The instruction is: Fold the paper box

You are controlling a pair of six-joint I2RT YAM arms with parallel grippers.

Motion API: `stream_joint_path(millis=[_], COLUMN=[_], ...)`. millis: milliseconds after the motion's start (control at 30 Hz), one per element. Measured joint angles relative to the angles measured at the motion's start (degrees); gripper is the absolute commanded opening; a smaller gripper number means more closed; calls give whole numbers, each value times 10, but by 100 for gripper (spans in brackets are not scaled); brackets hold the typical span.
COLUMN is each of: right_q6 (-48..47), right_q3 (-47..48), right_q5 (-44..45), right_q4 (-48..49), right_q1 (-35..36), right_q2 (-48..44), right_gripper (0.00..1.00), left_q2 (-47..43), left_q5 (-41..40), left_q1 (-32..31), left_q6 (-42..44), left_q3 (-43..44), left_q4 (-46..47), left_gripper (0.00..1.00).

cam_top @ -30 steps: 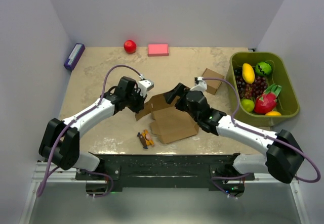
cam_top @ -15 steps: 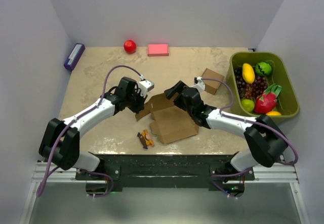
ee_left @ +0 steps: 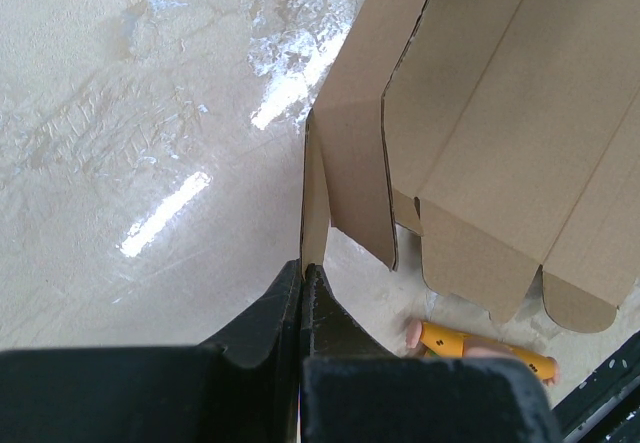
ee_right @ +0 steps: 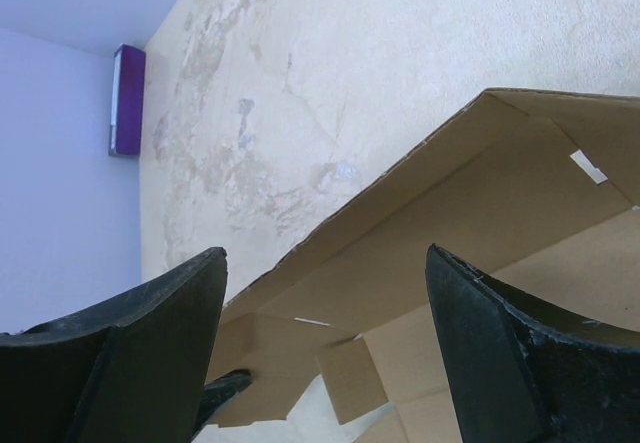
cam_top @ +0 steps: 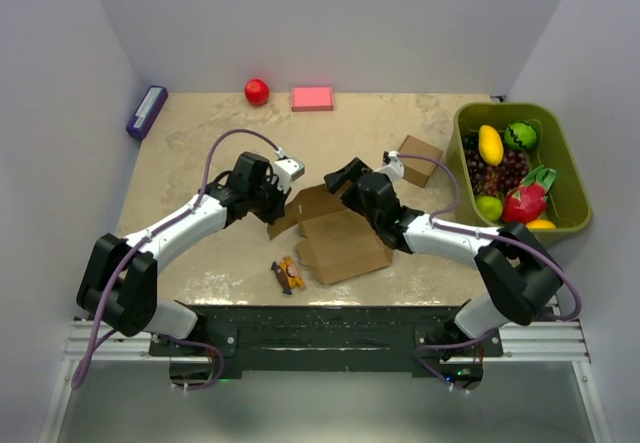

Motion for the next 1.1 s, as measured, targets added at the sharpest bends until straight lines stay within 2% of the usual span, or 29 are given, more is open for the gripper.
stream_joint_path(millis=[233,433,967,1100], right_q6=[0,2,28,30], right_q3=[0,-2,-52,-52], right_q5=[-4,-6,-14,-14], right_q4=[9,19,51,55], right_q1=[0,0,0,0], right_q2=[21,21,20,21], right_gripper=[61,52,49,42], left_q2=[0,0,0,0], left_q5=[-2,-8,-10,-5], left_q1=[0,0,-1,-1], left_q6=[0,0,0,0], left_q3=[-2,-2,-2,-2], left_q4=[-1,0,0,0], left_gripper=[0,0,0,0])
